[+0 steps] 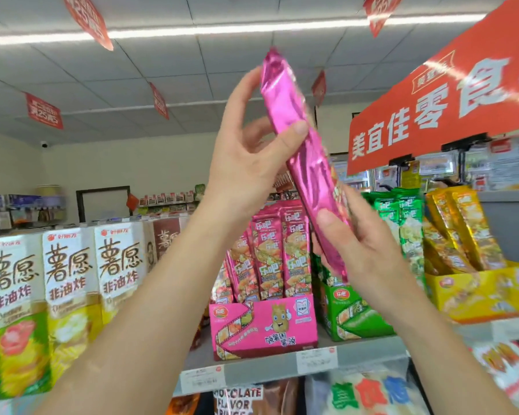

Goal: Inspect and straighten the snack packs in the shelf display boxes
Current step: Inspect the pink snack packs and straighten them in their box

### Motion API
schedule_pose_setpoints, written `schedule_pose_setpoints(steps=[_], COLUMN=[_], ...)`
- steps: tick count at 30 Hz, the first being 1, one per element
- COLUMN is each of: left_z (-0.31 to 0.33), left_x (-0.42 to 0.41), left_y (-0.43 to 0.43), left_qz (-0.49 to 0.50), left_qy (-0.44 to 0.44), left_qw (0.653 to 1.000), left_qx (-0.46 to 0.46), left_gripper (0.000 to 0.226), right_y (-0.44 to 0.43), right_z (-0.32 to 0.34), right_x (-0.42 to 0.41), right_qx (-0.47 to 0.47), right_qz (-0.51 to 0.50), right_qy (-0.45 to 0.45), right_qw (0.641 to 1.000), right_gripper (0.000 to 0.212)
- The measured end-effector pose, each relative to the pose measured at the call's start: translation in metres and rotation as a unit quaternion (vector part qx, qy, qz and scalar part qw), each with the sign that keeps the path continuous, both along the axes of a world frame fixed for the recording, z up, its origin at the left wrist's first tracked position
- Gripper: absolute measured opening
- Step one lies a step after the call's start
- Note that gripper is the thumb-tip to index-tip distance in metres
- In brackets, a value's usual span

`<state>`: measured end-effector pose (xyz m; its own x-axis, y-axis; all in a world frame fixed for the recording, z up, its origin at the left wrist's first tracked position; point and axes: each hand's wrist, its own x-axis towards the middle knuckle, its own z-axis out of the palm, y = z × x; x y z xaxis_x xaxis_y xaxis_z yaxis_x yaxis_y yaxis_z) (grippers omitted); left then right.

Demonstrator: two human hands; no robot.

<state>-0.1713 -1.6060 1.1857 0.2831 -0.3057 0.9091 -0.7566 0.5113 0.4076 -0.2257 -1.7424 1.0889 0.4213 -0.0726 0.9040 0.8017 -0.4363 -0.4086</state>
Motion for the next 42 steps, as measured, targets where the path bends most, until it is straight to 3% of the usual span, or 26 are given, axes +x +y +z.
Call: schedule_pose_setpoints(steps=[4,8,10,13,16,20,23,30,37,39,42], left_z=[-0.013,-0.031,-0.039,-0.049,-0.057,-0.063,-0.066,-0.08,-0.101,-0.105,-0.108], left_x=[-0.009,-0.023,-0.031,-0.042,-0.05,-0.062,-0.066,-0.071,-0.084,-0.086,-0.088], left_y=[-0.019,-0.034,-0.039,-0.043,-0.043,-0.044,-0.045,-0.05,-0.061,-0.062,-0.061], left_qz=[0.006,0.02,0.028,0.024,-0.004,-0.072,-0.097,-0.082,0.0,-0.015,-0.045], left_qy=[0.067,0.155,0.175,0.211,0.231,0.278,0.31,0.291,0.224,0.249,0.285], left_qw=[0.997,0.985,0.981,0.973,0.969,0.953,0.94,0.951,0.974,0.967,0.954], left_qx=[-0.038,-0.074,-0.08,-0.095,-0.089,-0.093,-0.104,-0.065,-0.031,-0.053,-0.083], left_gripper=[0.042,0.025,0.019,0.023,0.025,0.028,0.032,0.038,0.024,0.026,0.014], right_y=[-0.008,-0.014,-0.016,-0.018,-0.023,-0.029,-0.031,-0.029,-0.024,-0.026,-0.027], right_z=[-0.03,-0.05,-0.059,-0.069,-0.078,-0.086,-0.093,-0.102,-0.11,-0.114,-0.116], right_x=[-0.016,-0.032,-0.04,-0.053,-0.062,-0.081,-0.093,-0.11,-0.115,-0.114,-0.115], right_qx=[0.022,0.049,0.046,0.048,0.065,0.107,0.175,0.206,0.102,0.093,0.153], right_qz=[0.043,0.049,0.052,0.042,0.065,0.256,0.346,0.25,0.038,0.031,0.118], right_qy=[0.038,0.066,0.072,0.088,0.127,0.233,0.247,0.22,0.138,0.119,0.136], right_qw=[0.998,0.995,0.995,0.994,0.988,0.932,0.888,0.92,0.984,0.988,0.972], right_gripper=[0.025,0.037,0.031,0.024,0.038,0.064,0.061,0.044,0.04,0.043,0.039])
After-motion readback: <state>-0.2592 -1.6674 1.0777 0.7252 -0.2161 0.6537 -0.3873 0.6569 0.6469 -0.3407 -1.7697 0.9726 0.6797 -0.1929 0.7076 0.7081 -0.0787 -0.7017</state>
